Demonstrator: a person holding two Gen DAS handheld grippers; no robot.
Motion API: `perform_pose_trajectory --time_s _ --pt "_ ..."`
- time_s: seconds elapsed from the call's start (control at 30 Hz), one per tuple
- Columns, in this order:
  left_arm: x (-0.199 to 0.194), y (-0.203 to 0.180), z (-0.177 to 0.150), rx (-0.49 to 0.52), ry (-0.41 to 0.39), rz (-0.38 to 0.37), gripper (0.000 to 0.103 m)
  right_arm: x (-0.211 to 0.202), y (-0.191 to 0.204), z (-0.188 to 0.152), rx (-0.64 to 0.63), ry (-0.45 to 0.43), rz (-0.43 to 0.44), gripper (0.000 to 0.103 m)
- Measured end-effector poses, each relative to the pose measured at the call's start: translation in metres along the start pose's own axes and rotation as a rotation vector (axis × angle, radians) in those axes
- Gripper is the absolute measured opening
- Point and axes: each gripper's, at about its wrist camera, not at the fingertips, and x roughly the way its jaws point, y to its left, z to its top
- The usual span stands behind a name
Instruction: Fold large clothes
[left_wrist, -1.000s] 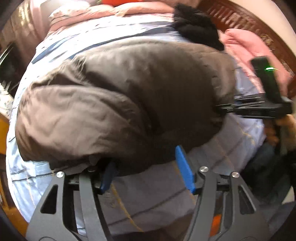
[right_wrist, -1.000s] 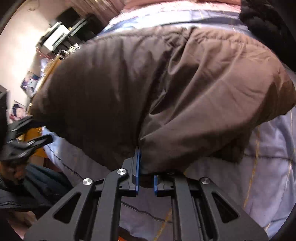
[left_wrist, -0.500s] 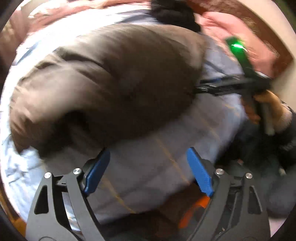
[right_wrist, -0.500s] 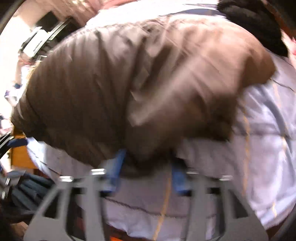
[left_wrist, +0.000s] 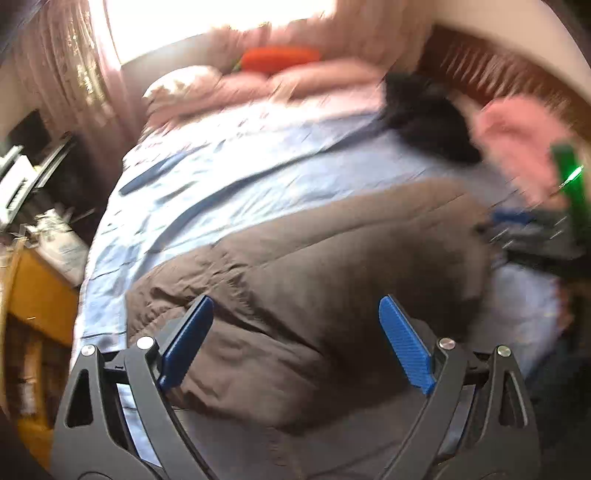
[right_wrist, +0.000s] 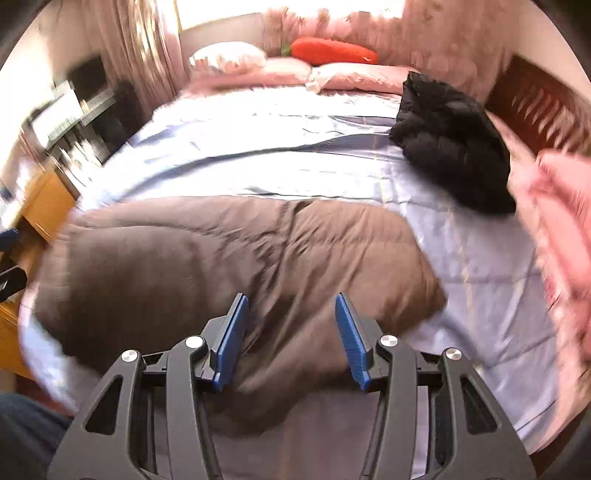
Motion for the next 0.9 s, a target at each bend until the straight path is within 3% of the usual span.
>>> perform_pose_trajectory --time_s 0.1,0.13,0.27,0.33,0.63,0.7,0.77,0.9 --pt "0.048 -0.001 -0.021 0.048 0.105 0.114 0.09 0.034 -0.006 -0.005 -0.008 0.046 -0.036 0.051" --pt "0.062 0.003 -0.03 0.054 0.146 0.109 0.091 0.046 -0.01 -0.014 0.006 0.084 -0.04 0.051" --pt "0.109 0.041 -0.051 -0.169 0.351 -0.079 0.099 0.086 -0.012 -0.041 0.034 0.239 -0.058 0.051" --pt "0.126 0.047 -0.057 -0.2 0.418 -0.114 0.101 0.094 -0.003 -0.045 0.004 0.244 -0.084 0.052" --pt "0.152 0.029 -0.056 -0.155 0.42 -0.037 0.101 0.12 0.009 -0.056 -0.023 0.248 -0.132 0.052" --pt "0.141 0.031 -0.052 -0.152 0.378 -0.042 0.1 0.109 0.011 -0.057 -0.009 0.238 -0.128 0.052" --pt "0.115 0.034 -0.047 -0.159 0.334 -0.064 0.09 0.09 0.014 -0.057 0.023 0.211 -0.121 0.052" --pt "0.055 0.06 -0.032 -0.204 0.161 -0.067 0.09 0.025 0.038 -0.06 0.056 0.062 0.032 0.052"
